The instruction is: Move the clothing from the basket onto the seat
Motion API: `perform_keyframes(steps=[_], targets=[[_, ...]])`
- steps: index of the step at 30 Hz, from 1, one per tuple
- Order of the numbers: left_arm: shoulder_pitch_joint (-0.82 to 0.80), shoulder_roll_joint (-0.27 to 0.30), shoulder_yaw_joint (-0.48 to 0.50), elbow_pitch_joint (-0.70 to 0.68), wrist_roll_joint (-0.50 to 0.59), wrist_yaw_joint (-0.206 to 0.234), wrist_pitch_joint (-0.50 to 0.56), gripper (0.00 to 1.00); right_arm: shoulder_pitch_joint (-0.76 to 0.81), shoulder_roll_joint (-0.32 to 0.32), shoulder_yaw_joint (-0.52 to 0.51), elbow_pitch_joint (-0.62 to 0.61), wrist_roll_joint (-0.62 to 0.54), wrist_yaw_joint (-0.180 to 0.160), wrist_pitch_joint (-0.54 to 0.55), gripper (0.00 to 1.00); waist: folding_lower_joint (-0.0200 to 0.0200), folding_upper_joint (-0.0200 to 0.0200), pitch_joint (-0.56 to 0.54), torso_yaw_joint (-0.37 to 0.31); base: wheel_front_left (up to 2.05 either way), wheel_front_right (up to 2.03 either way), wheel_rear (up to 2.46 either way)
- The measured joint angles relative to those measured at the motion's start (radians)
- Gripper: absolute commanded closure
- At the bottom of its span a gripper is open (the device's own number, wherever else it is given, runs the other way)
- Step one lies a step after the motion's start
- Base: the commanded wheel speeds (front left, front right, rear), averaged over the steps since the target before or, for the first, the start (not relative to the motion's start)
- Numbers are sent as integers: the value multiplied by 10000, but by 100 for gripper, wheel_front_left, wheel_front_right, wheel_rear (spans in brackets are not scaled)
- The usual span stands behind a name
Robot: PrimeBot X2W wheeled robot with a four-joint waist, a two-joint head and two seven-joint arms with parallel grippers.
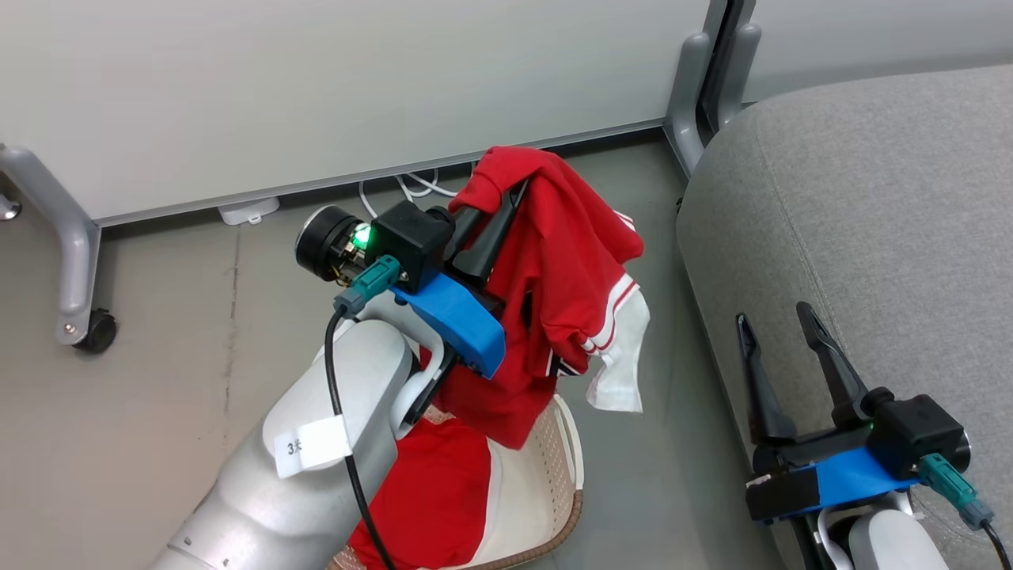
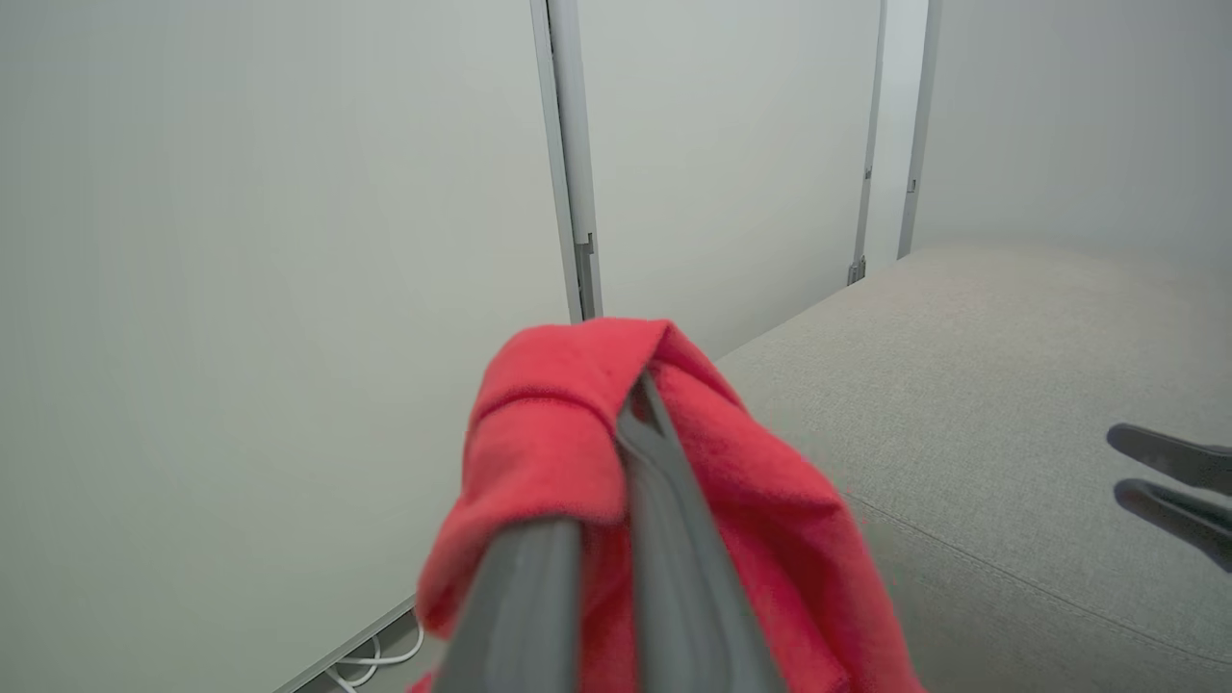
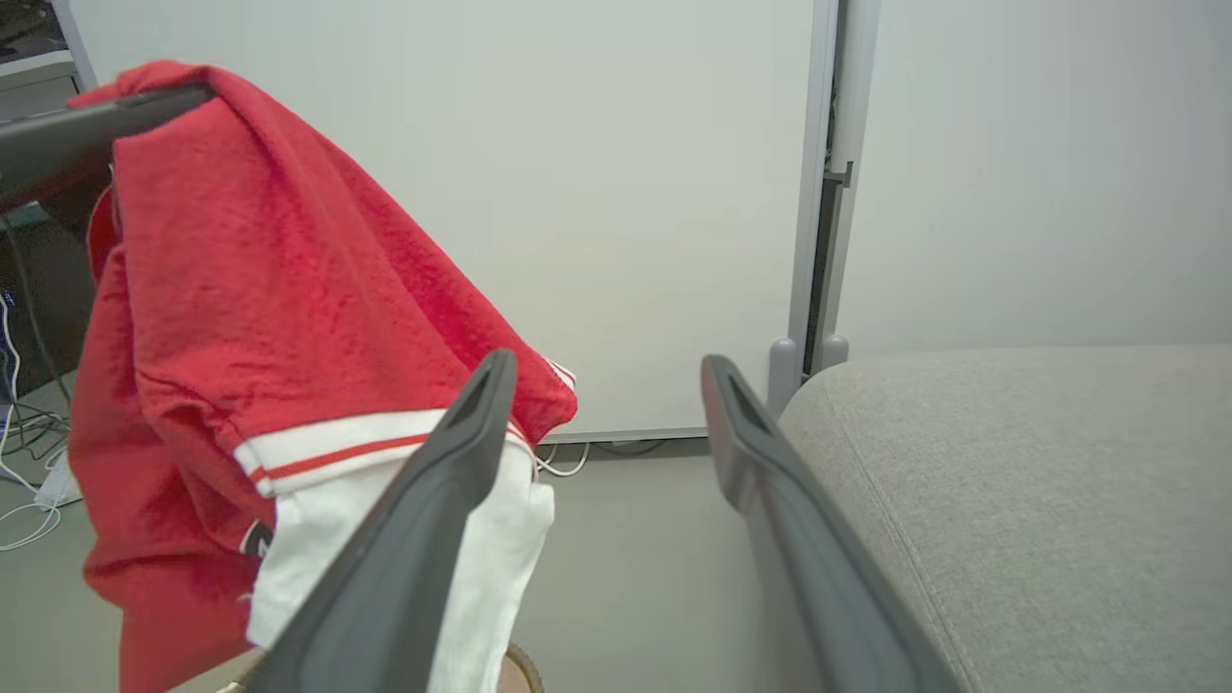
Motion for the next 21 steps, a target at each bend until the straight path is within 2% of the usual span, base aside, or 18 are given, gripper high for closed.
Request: perform_keyframes(steps=[9,21], targets=[[46,42,-59,-90,-42,0,0,100,-119,0,251,-247,8,0,0,0,1,0,-44,105,0,0,0],[-259,-15,-169,-117,81,0,0,100,-1862,0,1699,-353,-278,0,0,0,2,0,426,287,0,0,0]])
